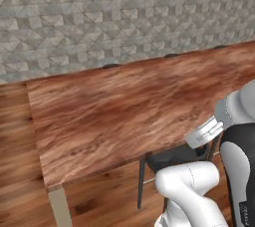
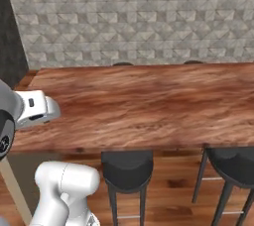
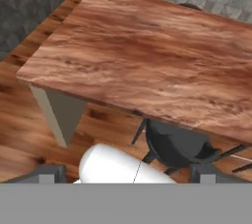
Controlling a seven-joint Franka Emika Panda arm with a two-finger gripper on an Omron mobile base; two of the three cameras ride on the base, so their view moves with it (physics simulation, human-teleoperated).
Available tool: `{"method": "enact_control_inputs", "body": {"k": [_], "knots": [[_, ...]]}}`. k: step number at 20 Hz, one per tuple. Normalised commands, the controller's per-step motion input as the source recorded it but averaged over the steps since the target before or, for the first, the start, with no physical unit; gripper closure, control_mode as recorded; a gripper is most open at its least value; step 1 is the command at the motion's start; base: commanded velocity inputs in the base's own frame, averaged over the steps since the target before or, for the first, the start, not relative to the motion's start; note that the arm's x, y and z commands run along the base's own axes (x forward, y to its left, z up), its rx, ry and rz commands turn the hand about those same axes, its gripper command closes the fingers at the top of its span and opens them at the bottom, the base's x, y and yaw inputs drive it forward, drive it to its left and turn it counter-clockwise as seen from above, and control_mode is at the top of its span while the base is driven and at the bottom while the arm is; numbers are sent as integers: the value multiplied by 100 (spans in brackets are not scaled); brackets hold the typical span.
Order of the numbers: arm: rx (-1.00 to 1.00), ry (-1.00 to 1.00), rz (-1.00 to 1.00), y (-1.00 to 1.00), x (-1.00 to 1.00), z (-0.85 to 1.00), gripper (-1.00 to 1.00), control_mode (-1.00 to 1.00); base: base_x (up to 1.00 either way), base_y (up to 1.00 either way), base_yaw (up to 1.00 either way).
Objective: There is a bowl on the dining counter. Grab a lemon wedge from the fridge and place it in the bowl. Then get the liquor bottle and glass cup from the cabinet and place them next to the bowl.
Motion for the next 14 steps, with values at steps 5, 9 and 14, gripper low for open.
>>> {"method": "enact_control_inputs", "body": {"k": [5, 9, 14], "knots": [[0, 0, 0, 0, 0, 0, -100, 100, -37, 100, 0], [0, 0, 0, 0, 0, 0, -100, 100, -33, 100, 0], [0, 0, 0, 0, 0, 0, -100, 100, -12, 100, 0]]}}
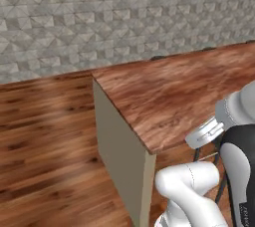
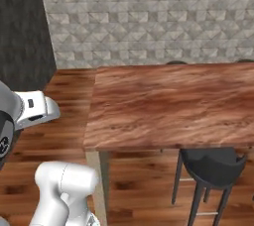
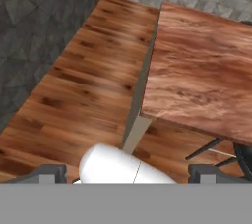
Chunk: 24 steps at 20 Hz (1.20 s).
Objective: There is a bowl on the dining counter. Grab a lemon wedge from the fridge and place it in the bowl. Then get the liquor bottle and glass cup from the cabinet and place them next to the bowl.
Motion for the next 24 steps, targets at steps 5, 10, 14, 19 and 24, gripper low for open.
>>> {"method": "enact_control_inputs", "body": {"k": [5, 10, 14, 19, 24], "knots": [[0, 0, 0, 0, 0, 0, -100, 100, 13, 100, -3], [0, 0, 0, 0, 0, 0, -100, 100, 78, 100, -22], [0, 0, 0, 0, 0, 0, -100, 100, 100, 99, -37], [0, 0, 0, 0, 0, 0, -100, 100, 100, 90, -42], [0, 0, 0, 0, 0, 0, -100, 100, 100, 90, -43]]}}
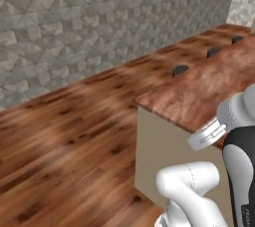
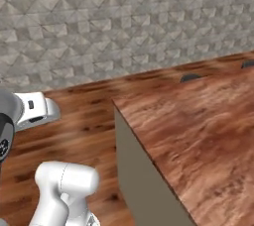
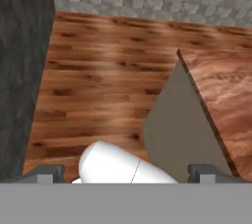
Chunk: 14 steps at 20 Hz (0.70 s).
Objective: There is a bowl on the dining counter. Grab a lemon wedge from the fridge and place it in the bowl. Then get the liquor bottle and glass cup from the cabinet and place them next to the bowl.
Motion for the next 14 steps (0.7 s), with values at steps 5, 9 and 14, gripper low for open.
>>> {"method": "enact_control_inputs", "body": {"k": [5, 9, 14], "knots": [[0, 0, 0, 0, 0, 0, -100, 100, 100, 92, -42], [0, 0, 0, 0, 0, 0, -100, 100, 99, 97, -40], [0, 0, 0, 0, 0, 0, -100, 100, 94, 100, -39]]}}
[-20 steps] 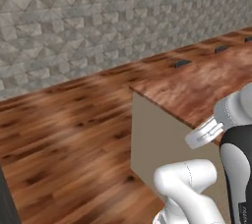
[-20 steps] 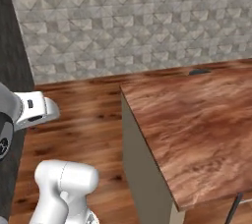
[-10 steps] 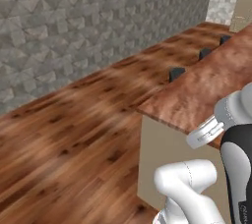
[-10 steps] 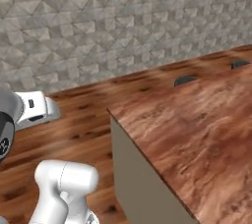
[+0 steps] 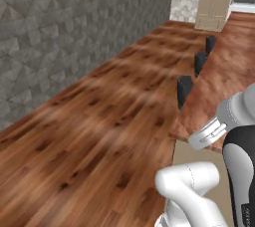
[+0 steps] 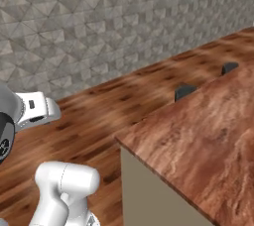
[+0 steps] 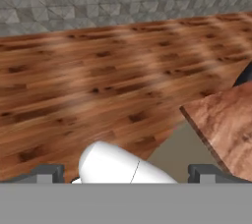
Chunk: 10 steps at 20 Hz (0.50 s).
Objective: There is a bowl on the dining counter. Grab a lemon wedge from the fridge and place it in the bowl. Then get the liquor bottle and glass cup from the cabinet and place them next to the bowl.
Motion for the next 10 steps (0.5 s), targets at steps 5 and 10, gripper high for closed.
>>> {"method": "enact_control_inputs", "body": {"k": [5, 10], "knots": [[0, 0, 0, 0, 0, 0, -100, 100, 90, 100, -39], [0, 0, 0, 0, 0, 0, -100, 100, 86, 100, -39]]}}
